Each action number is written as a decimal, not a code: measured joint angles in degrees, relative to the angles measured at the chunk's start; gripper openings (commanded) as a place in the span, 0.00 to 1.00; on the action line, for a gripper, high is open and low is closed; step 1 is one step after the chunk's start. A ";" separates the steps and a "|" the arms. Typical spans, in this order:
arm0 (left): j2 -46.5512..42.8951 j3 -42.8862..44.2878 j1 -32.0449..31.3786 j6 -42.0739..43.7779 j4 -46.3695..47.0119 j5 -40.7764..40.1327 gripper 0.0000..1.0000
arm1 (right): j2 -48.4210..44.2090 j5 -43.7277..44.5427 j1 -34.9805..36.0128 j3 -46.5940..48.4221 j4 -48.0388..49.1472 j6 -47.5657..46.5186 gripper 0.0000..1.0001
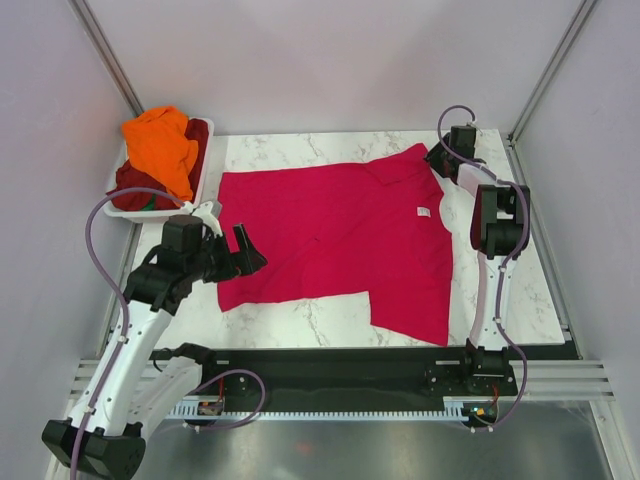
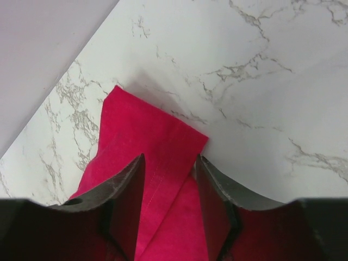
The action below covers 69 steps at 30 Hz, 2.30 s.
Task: Fold and stack the t-shirts
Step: Flatten the tshirt out
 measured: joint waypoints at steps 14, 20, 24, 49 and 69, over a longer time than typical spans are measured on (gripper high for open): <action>-1.64 -0.07 0.00 0.07 0.07 -1.51 1.00 | 4.15 -1.42 -0.02 4.92 0.02 0.31 0.00; -2.25 -0.50 0.00 0.07 0.04 -2.14 1.00 | 4.13 -2.12 1.05 5.03 -0.02 0.17 0.00; -2.82 -0.57 0.00 0.07 0.07 -2.73 1.00 | 4.15 -2.16 3.89 6.82 -0.57 0.35 0.00; -3.91 -0.72 0.00 0.04 0.07 -3.65 1.00 | 15.17 19.63 11.91 27.39 7.23 19.23 0.30; -4.52 -0.72 0.00 0.04 0.07 -4.48 1.00 | 2.08 17.14 5.03 6.27 8.83 11.45 0.79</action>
